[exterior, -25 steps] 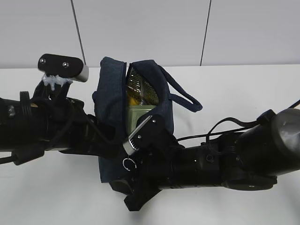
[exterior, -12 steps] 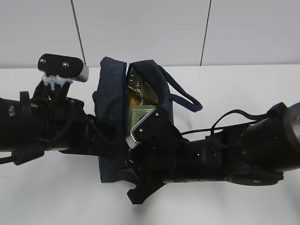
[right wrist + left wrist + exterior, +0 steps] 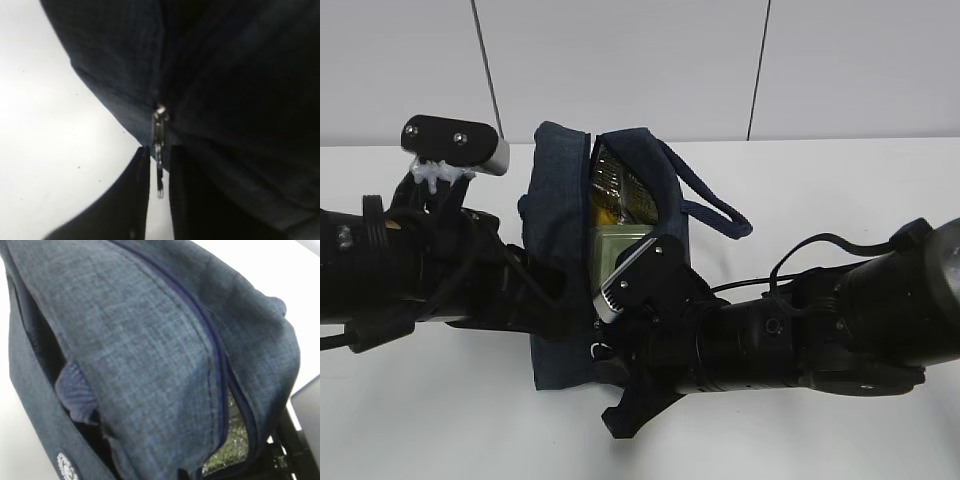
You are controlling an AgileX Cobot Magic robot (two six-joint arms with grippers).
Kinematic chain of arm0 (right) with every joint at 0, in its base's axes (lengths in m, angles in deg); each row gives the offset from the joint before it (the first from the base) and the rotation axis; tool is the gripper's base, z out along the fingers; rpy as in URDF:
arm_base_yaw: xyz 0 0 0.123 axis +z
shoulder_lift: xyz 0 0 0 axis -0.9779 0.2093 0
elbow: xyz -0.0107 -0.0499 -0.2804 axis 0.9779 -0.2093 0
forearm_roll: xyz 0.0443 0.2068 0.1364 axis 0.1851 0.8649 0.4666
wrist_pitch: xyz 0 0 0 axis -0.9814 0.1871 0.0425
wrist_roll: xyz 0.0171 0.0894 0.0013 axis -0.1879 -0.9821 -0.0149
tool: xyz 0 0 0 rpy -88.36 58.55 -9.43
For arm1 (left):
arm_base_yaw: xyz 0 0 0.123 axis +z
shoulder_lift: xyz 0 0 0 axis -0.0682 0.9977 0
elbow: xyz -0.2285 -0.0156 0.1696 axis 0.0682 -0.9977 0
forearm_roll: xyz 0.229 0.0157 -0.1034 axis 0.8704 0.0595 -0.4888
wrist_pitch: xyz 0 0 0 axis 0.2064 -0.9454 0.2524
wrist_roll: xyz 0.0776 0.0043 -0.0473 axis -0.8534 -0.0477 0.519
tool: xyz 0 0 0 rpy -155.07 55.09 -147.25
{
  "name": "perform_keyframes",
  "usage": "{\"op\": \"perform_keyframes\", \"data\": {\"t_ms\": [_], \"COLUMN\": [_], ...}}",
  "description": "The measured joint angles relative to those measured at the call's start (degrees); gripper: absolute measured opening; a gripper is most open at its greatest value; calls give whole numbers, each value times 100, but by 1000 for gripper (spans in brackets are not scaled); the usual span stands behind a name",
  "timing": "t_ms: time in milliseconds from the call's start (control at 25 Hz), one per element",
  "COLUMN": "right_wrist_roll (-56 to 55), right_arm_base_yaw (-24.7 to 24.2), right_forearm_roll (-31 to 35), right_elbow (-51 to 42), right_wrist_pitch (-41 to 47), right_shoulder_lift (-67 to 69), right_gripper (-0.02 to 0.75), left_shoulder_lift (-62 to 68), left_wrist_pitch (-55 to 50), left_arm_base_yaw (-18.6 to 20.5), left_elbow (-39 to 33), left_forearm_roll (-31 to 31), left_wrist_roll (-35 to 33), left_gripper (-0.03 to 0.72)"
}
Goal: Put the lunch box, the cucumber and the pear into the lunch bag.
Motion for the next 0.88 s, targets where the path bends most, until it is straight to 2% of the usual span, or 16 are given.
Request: {"op": "perform_keyframes", "data": {"t_ms": [80, 120, 200, 640, 880], "right_wrist_roll": [0, 10, 10, -18, -758], "right_arm_base_yaw": [0, 0, 0, 0, 0], "right_forearm_roll": [0, 0, 0, -209, -989], "right_elbow": [0, 0, 0, 0, -148], "right_wrist_pitch": [11, 11, 36, 762, 797], "right_shoulder_lift": [0, -15, -53, -537, -820], "right_gripper": [93, 31, 0, 0, 0], "left_shoulder_lift": [2, 14, 60, 162, 162], "left_wrist_pitch": [0, 0, 0, 0, 24], "left_arm_base_yaw": [0, 0, 0, 0, 0], "left_elbow": [0, 0, 0, 0, 0], "left_forearm_roll": [0, 0, 0, 0, 0], "left_wrist_roll": [0, 0, 0, -4, -4], "left_gripper": [3, 3, 3, 3, 3]}}
